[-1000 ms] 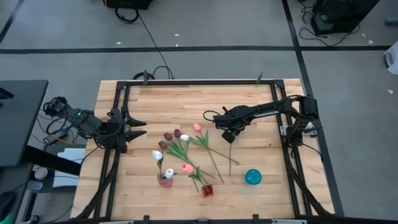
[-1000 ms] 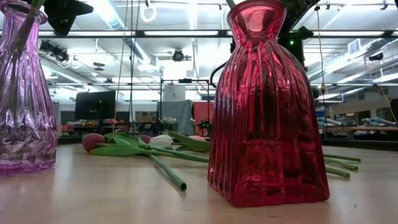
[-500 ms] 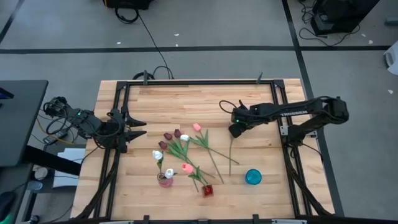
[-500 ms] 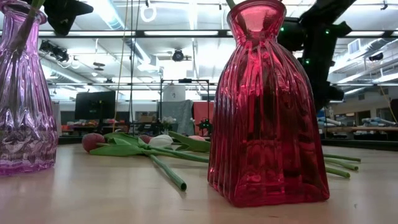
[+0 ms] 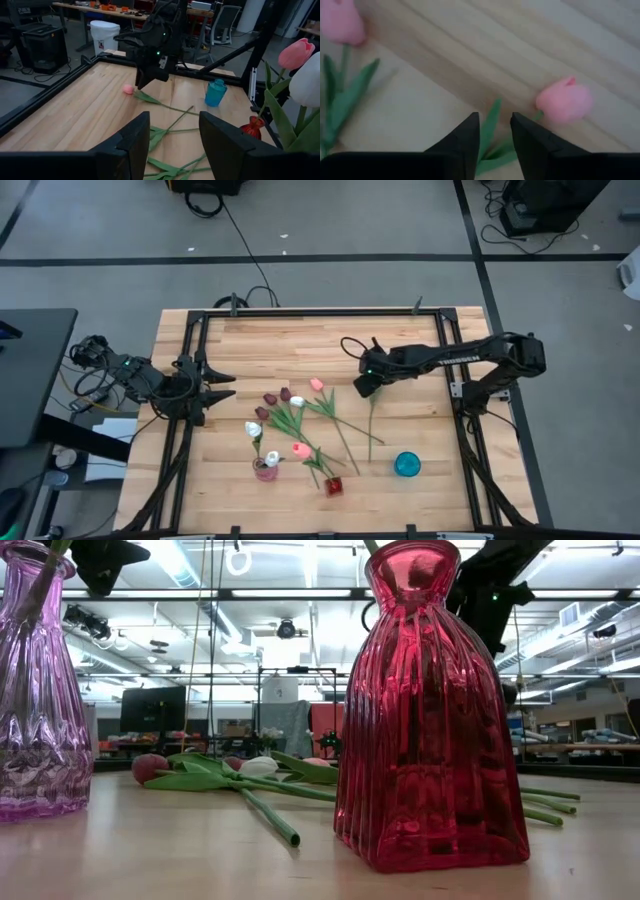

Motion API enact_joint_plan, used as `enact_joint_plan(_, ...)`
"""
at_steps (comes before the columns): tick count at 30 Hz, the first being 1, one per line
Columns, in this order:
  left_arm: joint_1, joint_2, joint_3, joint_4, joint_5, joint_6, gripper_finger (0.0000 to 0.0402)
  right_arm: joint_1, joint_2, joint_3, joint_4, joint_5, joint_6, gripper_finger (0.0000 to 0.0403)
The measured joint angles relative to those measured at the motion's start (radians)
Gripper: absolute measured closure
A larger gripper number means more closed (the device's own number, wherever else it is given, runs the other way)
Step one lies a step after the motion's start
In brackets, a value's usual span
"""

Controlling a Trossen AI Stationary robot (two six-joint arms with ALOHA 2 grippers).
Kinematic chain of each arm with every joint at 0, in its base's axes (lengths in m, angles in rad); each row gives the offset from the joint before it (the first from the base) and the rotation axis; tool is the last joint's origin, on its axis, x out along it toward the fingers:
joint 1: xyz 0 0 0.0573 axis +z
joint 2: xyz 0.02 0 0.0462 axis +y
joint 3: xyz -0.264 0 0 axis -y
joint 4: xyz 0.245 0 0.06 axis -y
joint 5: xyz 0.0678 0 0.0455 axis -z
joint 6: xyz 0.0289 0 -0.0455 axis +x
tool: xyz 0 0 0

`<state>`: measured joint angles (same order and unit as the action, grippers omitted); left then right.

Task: Sort flowers into vase by color
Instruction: Put the right pink flower into the red vase

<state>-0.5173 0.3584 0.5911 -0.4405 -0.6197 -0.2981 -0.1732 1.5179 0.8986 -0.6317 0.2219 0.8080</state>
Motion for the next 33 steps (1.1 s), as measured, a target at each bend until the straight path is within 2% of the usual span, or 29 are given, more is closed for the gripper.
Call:
enact_joint_plan(7, 0.0, 0.0, 0.0, 0.0, 0.0, -0.001, 0.0225, -0.011, 0.036, -0.002, -0.111, -0.033, 0.082, 0.0205)
enact_joint_plan(13, 0.0, 0.002, 0.0, 0.001, 0.0, -0.002, 0.0225, -0.019, 0.068, -0.002, -0.086, -0.038, 0.086, 0.0198)
enact_joint_plan(23, 0.0, 0.002, 0.0, 0.0, 0.0, -0.002, 0.0225, -0.053, 0.164, -0.002, -0.041, -0.037, 0.048, 0.0244)
enact_joint_plan(33, 0.0, 0.002, 0.0, 0.0, 0.0, -0.003, 0.0225, -0.07, 0.166, -0.002, -0.036, -0.04, 0.022, 0.0345)
